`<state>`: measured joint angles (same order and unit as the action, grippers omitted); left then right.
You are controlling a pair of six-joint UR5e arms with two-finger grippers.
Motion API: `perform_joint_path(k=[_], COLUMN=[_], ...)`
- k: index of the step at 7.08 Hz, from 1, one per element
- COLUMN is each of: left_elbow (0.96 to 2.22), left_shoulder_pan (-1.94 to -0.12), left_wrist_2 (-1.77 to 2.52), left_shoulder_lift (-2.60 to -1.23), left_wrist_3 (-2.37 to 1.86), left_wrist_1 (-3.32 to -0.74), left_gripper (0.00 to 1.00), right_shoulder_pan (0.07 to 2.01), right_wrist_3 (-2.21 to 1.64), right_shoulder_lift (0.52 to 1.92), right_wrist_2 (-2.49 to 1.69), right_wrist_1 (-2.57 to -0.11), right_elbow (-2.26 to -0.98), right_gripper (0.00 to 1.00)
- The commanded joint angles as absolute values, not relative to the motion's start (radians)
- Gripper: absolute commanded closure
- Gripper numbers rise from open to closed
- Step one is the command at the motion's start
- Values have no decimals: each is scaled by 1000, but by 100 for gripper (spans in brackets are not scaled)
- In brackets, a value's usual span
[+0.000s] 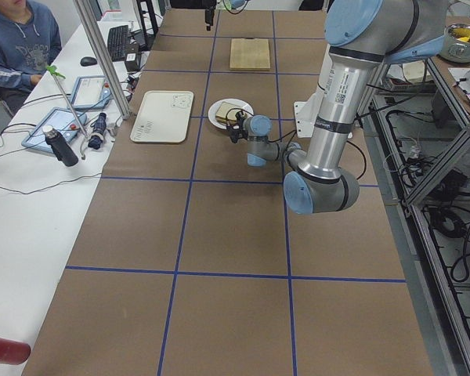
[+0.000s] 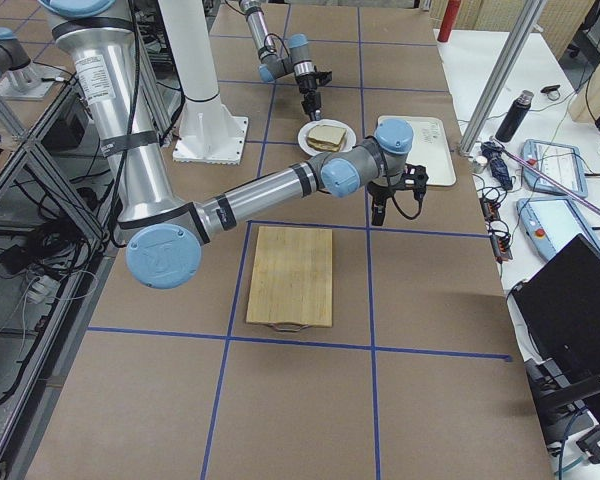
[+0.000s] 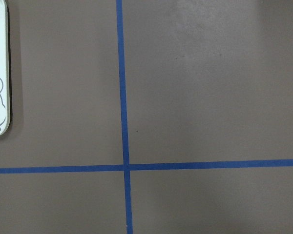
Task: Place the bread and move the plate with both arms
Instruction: 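Close the left gripper on the plate rim nearest it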
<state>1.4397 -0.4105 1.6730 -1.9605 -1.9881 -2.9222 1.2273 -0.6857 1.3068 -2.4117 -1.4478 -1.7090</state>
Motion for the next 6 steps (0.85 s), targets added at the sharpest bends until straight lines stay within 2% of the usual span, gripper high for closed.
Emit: perform_joint_path(k=[1,3,6], left_elbow=[1430,1416,1411], left_shoulder_pan=[-408,-381,-377], left_wrist_2=[1672,1617,1617], left_shoulder_lift=[-1974,-1985,-1985], left_wrist_3=[-1988,-1985,-1983], left_wrist_1=[-2922,-2922,-2922], left_gripper=[57,58,75], right_shoulder_pan=[1227,1227,1227], right_wrist_3=[-686,-686,-686], right_shoulder_lift=[1308,1307,1307], right_wrist_2=[-2413,-2413,-2413], right_wrist_1=[-1448,-1448,-1448], right_elbow=[-1709,-1704,-1707], right_gripper=[0,0,0])
